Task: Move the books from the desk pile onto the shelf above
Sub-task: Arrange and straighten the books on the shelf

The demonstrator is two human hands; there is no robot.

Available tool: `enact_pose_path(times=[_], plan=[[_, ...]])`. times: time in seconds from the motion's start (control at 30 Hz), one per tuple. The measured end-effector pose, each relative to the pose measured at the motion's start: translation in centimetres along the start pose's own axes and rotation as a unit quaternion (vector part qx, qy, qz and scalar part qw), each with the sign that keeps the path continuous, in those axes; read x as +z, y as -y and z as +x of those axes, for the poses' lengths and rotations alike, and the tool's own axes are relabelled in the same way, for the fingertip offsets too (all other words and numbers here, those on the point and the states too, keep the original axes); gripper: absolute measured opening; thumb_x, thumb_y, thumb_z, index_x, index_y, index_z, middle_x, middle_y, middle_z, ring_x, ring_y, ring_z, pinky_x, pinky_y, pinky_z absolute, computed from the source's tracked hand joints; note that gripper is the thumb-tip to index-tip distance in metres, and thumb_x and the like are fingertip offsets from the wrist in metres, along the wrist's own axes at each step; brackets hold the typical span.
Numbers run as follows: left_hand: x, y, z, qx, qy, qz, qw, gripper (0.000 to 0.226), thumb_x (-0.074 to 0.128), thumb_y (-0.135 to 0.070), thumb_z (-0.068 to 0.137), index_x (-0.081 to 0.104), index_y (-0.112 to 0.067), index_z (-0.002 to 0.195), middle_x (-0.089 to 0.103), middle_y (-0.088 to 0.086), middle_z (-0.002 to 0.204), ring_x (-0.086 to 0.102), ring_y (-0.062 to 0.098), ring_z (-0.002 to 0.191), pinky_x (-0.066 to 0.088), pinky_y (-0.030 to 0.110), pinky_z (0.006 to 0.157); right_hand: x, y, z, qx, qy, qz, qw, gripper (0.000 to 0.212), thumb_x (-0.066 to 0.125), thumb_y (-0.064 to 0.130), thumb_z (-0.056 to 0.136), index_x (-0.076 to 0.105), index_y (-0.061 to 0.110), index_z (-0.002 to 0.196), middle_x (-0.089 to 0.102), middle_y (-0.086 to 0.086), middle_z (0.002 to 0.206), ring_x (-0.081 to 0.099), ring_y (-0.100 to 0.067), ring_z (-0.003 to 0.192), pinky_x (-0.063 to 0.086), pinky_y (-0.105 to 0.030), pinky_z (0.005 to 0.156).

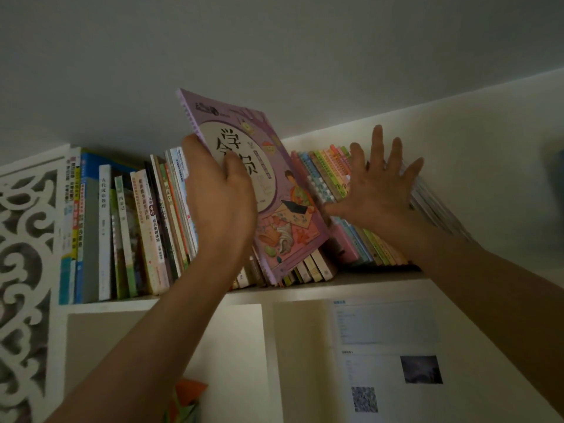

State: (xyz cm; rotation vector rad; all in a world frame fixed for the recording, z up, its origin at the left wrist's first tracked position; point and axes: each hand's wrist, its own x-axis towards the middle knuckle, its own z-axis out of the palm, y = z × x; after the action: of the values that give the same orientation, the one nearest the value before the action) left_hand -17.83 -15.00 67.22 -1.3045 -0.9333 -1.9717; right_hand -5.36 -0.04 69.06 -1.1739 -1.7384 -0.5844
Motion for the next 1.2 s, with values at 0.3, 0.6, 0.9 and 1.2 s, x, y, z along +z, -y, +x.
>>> enact_pose_path(times=[0.3, 0.6, 0.9, 1.2], plan=[[1.5, 0.9, 0.0, -0.043, 0.023, 0.187, 0.981, 0.041, 0.033, -0.014, 0.098, 0.025, -0.007, 0.137, 0.051, -0.002, 0.075, 0.060, 0.027, 0.073, 0.049, 0.041, 0.065, -0.1, -0.5, 0.2, 0.005, 0.004, -0.013, 1.000, 0.121, 0.052, 0.082, 0.066, -0.007, 0.018, 0.150, -0.029, -0.014, 0.152, -0.017, -0.041, 0.141, -0.003, -0.067, 0.106], [3.9, 0.4, -1.0, 0.019, 0.028, 0.286, 0.958, 0.039, 0.036, -0.015, 0.096, 0.032, -0.006, 0.134, 0.050, 0.010, 0.125, 0.051, 0.018, 0.072, 0.024, 0.023, 0.045, -0.1, 0.2, -0.4, 0.003, 0.006, -0.009, 1.000, 0.119, 0.053, 0.079, 0.068, -0.007, 0.019, 0.150, -0.029, -0.013, 0.152, -0.017, -0.041, 0.141, -0.002, -0.068, 0.106], [8.4, 5.4, -2.3, -0.021, 0.133, 0.295, 0.946, 0.067, 0.030, -0.018, 0.096, -0.011, -0.010, 0.148, -0.007, 0.006, 0.158, -0.005, 0.023, 0.145, -0.006, 0.042, 0.115, 0.3, 0.7, -0.6, 0.008, 0.000, -0.003, 1.000, 0.123, 0.048, 0.086, 0.061, -0.006, 0.020, 0.150, -0.027, -0.011, 0.154, -0.015, -0.039, 0.142, -0.001, -0.066, 0.108], [4.4, 7.0, -1.8, 0.108, 0.279, 0.362, 0.883, 0.081, 0.023, -0.063, 0.091, -0.010, -0.019, 0.150, -0.015, -0.002, 0.157, -0.017, 0.020, 0.143, -0.018, 0.040, 0.108, -0.6, 0.5, -1.7, -0.061, 0.043, 0.038, 0.996, 0.119, 0.058, 0.078, 0.065, -0.009, 0.026, 0.149, -0.025, -0.007, 0.155, -0.010, -0.035, 0.144, 0.001, -0.062, 0.110]])
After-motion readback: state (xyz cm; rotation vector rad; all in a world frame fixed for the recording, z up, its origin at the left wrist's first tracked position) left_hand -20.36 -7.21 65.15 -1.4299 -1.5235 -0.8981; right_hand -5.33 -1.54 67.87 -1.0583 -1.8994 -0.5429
